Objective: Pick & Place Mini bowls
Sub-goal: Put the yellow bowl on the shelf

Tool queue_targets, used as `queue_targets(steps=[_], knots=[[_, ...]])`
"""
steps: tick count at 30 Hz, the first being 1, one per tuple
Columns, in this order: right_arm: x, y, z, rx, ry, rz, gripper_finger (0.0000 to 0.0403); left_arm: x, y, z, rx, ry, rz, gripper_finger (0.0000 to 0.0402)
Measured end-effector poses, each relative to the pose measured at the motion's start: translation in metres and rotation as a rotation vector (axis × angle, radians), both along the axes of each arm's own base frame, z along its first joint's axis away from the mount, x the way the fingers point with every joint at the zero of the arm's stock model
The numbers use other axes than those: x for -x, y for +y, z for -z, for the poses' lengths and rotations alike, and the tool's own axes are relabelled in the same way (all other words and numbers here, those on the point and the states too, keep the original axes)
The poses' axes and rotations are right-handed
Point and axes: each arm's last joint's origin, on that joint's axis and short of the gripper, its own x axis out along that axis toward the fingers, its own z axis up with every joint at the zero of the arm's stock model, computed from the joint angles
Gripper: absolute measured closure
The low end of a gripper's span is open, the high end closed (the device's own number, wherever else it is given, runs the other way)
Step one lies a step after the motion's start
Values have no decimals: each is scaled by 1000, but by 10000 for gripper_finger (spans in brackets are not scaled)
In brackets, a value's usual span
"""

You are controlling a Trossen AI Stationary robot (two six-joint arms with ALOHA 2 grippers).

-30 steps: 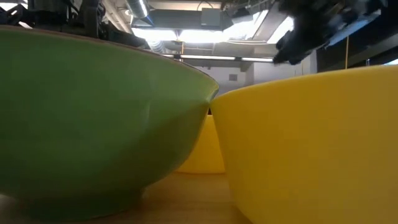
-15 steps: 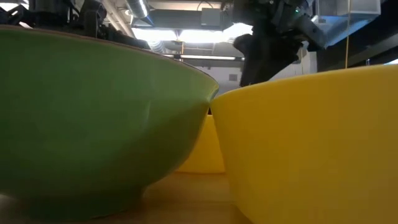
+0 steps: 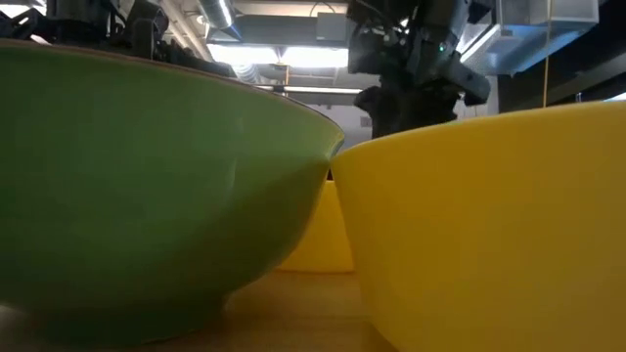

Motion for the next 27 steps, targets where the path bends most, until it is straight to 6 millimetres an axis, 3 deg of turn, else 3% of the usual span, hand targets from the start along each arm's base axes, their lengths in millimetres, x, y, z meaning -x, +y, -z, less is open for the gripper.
queue_targets(steps=[12, 27], knots=[[-9, -3, 20, 5, 52, -42, 184, 0, 0, 0, 0, 0, -1, 397], [-18, -29, 48, -82, 132, 61, 184, 0, 0, 0, 0, 0, -2, 396]])
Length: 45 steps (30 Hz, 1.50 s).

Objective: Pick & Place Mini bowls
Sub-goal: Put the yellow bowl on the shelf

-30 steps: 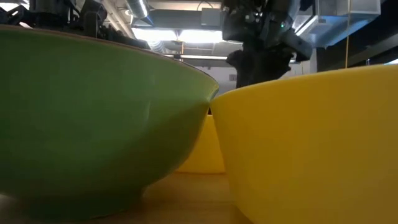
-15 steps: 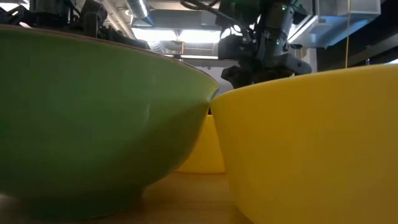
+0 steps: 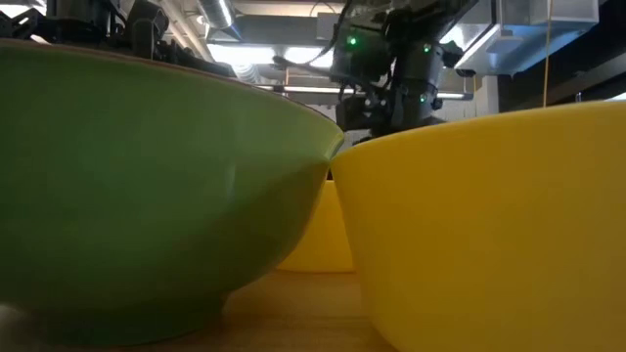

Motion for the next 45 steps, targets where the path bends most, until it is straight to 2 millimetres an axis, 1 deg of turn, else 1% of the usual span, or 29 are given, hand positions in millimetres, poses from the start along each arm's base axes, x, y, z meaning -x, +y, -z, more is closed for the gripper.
queue_targets(steps=[4, 8, 12, 18, 20, 23, 26, 28, 31, 34, 36, 39, 42, 44, 45], knots=[[-1, -1, 7, -7, 27, 1, 192, 0, 0, 0, 0, 0, 0, 393], [-1, 0, 9, -7, 35, 0, 220, 0, 0, 0, 0, 0, 0, 396], [-1, 0, 9, -9, 33, 4, 275, 0, 0, 0, 0, 0, 0, 397], [0, 0, 8, -15, 44, -20, 384, 0, 0, 0, 0, 0, -2, 394], [0, -1, 6, -13, 35, -27, 391, 0, 0, 0, 0, 0, -2, 395], [0, -5, 5, -8, 38, -14, 380, 0, 0, 0, 0, 1, -2, 397], [-4, -8, -3, 1, 27, 1, 384, 0, 0, 0, 0, 1, -2, 396], [-8, -9, -14, 7, 16, 4, 394, 0, 0, 0, 0, 0, -2, 394], [-11, -8, -35, 13, -10, -6, 394, 0, 0, 0, 0, 0, -2, 394], [-10, -3, -66, 17, -105, -24, 393, 0, 0, 0, -1, 1, -2, 396], [-4, 1, -92, 6, -195, -44, 397, 0, 0, 0, -10, 3, -3, 397], [15, 6, -133, -66, -368, -97, 397, 0, 0, 0, -17, 9, -3, 396], [45, 8, -170, -60, -544, -95, 398, 0, 0, 1, -16, 11, -3, 394], [67, 8, -184, -69, -604, -70, 399, 0, 0, 1, -16, 12, -3, 394], [78, 8, -187, -78, -621, -56, 399, 0, 0, 1, -16, 12, -3, 394]])
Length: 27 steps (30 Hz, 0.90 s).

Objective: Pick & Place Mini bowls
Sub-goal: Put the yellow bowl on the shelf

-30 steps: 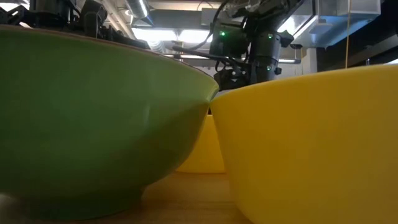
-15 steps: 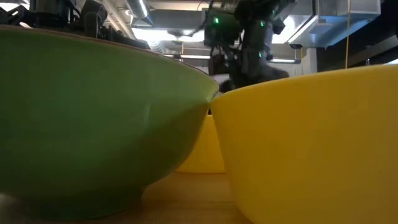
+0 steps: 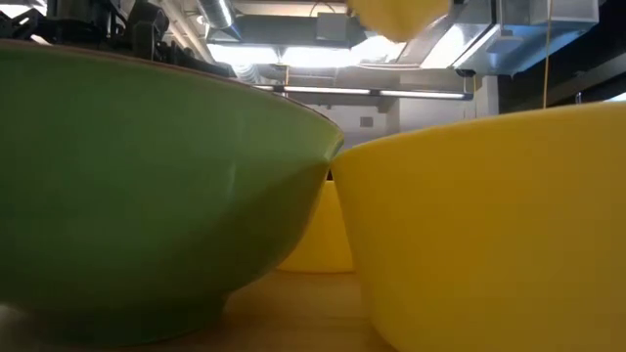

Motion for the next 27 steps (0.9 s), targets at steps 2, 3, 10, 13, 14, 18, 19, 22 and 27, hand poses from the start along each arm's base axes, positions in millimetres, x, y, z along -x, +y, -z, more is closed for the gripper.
queue_targets(steps=[2, 3, 10, 13, 14, 18, 19, 22, 27], knots=[[23, 0, -1, -25, -33, 25, 399, 0, 0, 0, 0, 0, 0, 396], [34, 1, 1, -39, -50, 34, 399, 0, 0, 0, 0, 0, 0, 397], [98, 1, 45, -120, -152, 103, 399, 0, 0, 0, 0, 0, 0, 394], [117, 1, 64, -137, -200, 141, 399, 0, 0, 0, 1, 0, 0, 394], [122, 1, 71, -145, -215, 143, 399, 0, 0, 0, 1, 0, 0, 395], [135, 2, 91, -173, -298, 144, 399, 0, 0, 0, 0, 0, 0, 397], [138, 2, 95, -179, -315, 143, 399, 0, 0, 0, 1, 0, 0, 397], [142, 2, 109, -193, -332, 146, 399, 0, 0, 0, 0, 0, 0, 395], [142, 2, 125, -224, -352, 158, 399, 0, 0, 0, 0, -1, 0, 394]])
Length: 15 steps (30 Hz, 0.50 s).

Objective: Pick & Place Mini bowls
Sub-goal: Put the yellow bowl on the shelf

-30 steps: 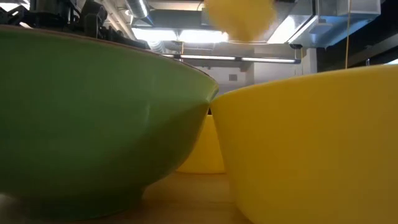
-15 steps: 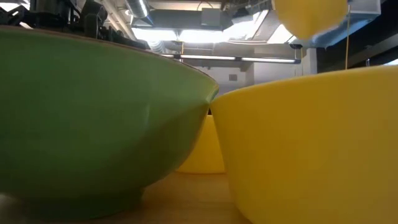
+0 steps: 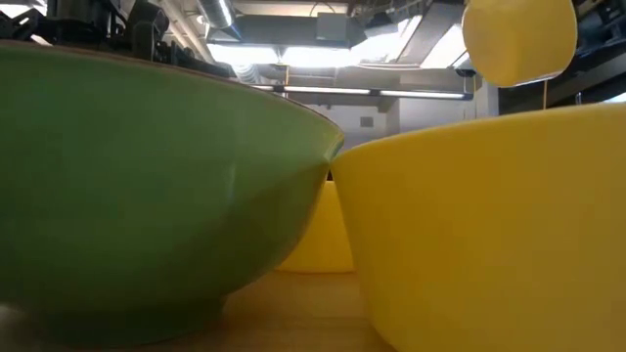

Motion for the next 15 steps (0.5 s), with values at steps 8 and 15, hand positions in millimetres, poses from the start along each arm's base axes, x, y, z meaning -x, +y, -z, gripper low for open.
queue_targets(steps=[8, 15], knots=[[-6, 0, 29, -11, -67, 2, 399, 0, 0, 0, 0, 0, 0, 396], [-9, -6, -10, -11, -105, 113, 399, 0, 0, 0, 0, 0, -3, 395]])
